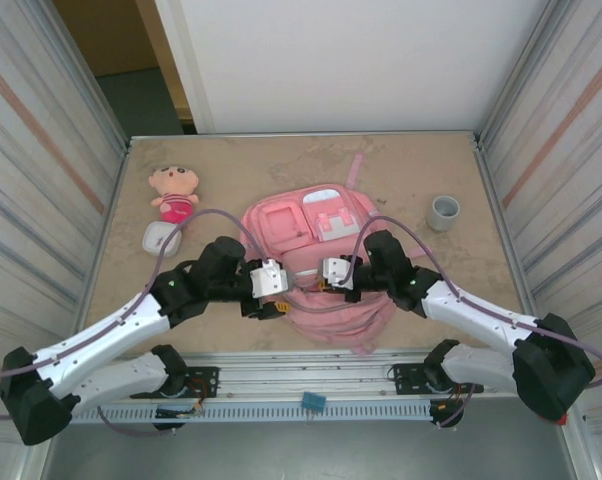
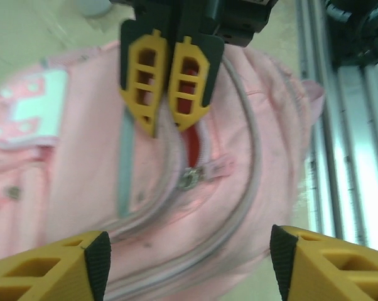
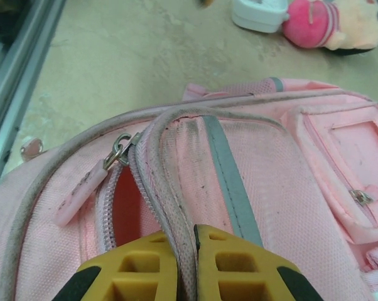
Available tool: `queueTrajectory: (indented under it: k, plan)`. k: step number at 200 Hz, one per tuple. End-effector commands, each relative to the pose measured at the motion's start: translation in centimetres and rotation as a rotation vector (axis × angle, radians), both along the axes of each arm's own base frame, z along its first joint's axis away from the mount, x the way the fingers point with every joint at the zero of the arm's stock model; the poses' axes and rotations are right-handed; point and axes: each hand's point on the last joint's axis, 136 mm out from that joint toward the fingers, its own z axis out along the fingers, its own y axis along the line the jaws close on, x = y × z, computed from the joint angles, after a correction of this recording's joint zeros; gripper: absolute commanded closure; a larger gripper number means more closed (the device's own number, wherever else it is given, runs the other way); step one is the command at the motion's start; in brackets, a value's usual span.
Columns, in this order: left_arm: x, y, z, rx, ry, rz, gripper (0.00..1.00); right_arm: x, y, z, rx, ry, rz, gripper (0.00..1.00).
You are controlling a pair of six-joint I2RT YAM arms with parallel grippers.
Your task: Pack books, pencil case, and school supplies into a backpack
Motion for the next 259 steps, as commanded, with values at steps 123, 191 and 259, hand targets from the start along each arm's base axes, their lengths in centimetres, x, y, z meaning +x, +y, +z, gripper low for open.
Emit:
queueTrajectory:
  k: [123, 191, 259]
  plan:
    - [2.4, -2.8, -3.0, 0.048, -0.046, -0.096, 0.98, 2.9, -2.2, 2.3, 0.066, 0.0, 0.044, 1.0]
    - [3.2, -2.5, -3.6, 0.001, 0.143, 0.125, 1.0, 4.9, -3.0, 5.9, 0.142, 0.24, -0.185, 0.67]
    - [2.9, -3.0, -3.2, -0.043, 0.254, 0.137, 1.0, -0.7, -6.2, 6.3, 0.212, 0.853, -0.844, 0.49]
